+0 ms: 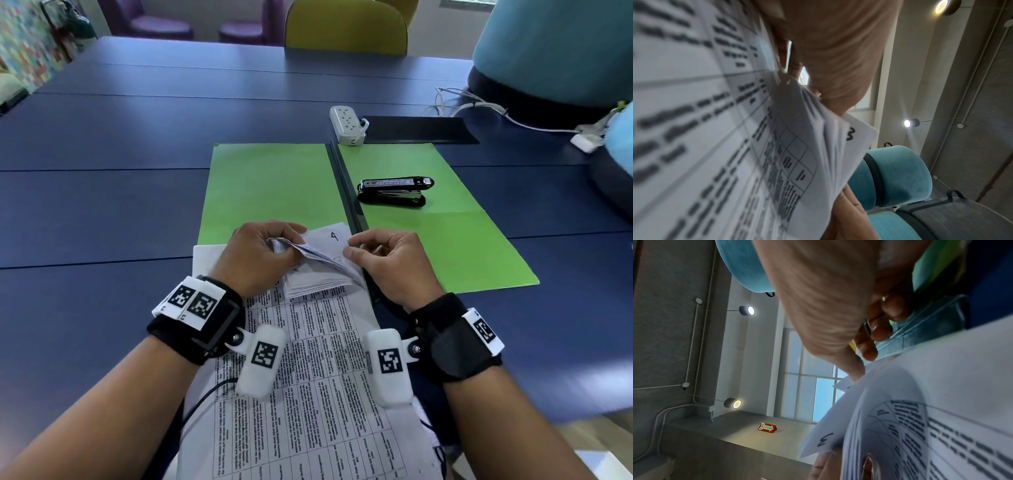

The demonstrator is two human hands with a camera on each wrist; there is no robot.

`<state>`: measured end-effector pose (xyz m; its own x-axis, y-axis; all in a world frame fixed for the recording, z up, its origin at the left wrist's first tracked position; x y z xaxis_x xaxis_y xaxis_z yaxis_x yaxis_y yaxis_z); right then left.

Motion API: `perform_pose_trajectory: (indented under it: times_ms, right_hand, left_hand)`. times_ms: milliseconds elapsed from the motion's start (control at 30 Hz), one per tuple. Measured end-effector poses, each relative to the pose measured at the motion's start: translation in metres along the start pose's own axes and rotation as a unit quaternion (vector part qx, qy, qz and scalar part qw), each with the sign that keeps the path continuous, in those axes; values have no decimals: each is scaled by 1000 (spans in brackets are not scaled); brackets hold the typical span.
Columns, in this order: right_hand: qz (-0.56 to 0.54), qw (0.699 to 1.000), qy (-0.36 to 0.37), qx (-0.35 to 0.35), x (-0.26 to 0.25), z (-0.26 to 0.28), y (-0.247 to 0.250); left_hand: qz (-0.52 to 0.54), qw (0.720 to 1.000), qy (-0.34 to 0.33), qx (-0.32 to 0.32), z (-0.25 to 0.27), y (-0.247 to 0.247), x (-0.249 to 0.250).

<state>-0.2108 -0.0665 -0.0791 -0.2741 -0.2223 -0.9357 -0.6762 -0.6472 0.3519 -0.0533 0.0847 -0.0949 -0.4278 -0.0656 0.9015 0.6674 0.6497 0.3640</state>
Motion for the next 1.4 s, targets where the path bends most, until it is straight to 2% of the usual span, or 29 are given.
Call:
perform_pose_trajectory:
  times_ms: [167, 467, 567, 733, 1400]
  right_hand:
    - [24, 999, -6, -29, 0, 2, -1]
    - [35, 996, 36, -76, -7, 6, -2]
    - [18, 998, 32, -59, -7, 6, -1]
    - [-2, 1000, -7, 0, 0, -1, -1]
    - [19, 1000, 3, -2, -3, 2, 2]
  left_hand:
    - [0, 1000, 0, -4, 0, 0, 0]
    - [1, 1000, -1, -7, 1, 1, -1]
    - [1, 1000, -1, 8, 0, 1, 0]
    - [-23, 1000, -3, -6, 0, 0, 2]
    - [-7, 1000, -10, -8, 0, 1, 0]
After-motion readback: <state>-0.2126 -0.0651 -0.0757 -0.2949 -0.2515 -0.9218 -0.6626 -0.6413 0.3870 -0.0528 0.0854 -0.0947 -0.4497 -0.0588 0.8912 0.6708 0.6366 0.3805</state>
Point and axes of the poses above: each hand's wrist, its own z-axis away from the middle knuckle, its own y-axis out of the back of the hand, x = y × z, the point moved 1 cm from there along -z, towards the middle knuckle, and after that the axes turned 6 degrees about -y, right-handed, at the moved point
